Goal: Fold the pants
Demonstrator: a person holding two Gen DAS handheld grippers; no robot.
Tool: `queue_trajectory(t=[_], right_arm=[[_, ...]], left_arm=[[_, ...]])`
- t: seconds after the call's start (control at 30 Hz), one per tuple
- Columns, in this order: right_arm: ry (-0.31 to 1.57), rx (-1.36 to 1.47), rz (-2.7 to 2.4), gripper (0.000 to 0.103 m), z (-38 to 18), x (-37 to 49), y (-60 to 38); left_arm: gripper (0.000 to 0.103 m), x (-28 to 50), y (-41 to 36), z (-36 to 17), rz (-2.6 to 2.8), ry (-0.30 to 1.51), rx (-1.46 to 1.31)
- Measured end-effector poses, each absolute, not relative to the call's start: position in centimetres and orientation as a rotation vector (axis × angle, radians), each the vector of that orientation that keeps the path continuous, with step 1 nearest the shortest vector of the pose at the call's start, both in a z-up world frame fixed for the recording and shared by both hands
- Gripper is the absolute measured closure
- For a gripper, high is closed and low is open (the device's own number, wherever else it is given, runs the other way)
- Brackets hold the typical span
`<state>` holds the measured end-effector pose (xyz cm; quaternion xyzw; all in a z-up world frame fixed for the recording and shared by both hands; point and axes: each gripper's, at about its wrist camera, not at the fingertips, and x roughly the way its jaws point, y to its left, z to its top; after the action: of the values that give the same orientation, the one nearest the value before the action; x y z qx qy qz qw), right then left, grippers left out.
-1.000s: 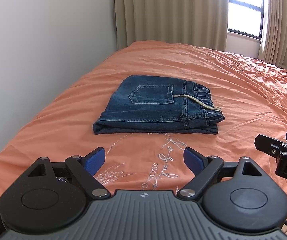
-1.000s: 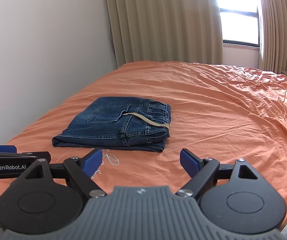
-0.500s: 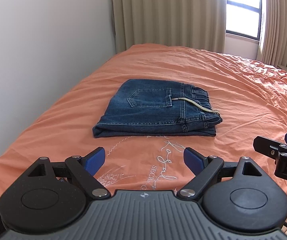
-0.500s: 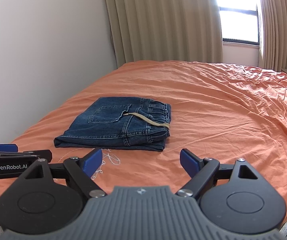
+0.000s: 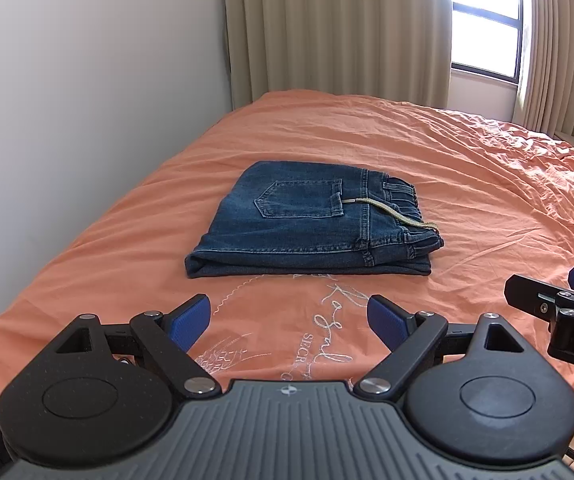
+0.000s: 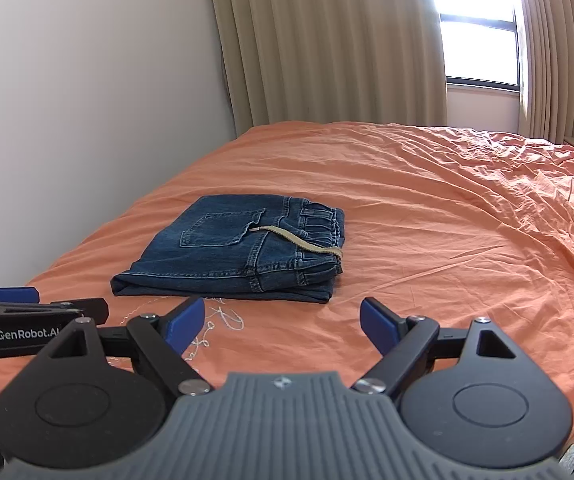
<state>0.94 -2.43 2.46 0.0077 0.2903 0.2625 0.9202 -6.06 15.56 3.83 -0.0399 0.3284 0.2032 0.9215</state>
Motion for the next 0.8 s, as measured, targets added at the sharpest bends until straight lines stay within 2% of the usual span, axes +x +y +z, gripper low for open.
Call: queue_trajectory(t=[0.8], right_arm=[[0.617,0.044,0.531,0.022,2.52,0.79,-2.72]], left_arm=[[0.000,-6.20,14.81,3.91,0.408,0.669,-0.058]])
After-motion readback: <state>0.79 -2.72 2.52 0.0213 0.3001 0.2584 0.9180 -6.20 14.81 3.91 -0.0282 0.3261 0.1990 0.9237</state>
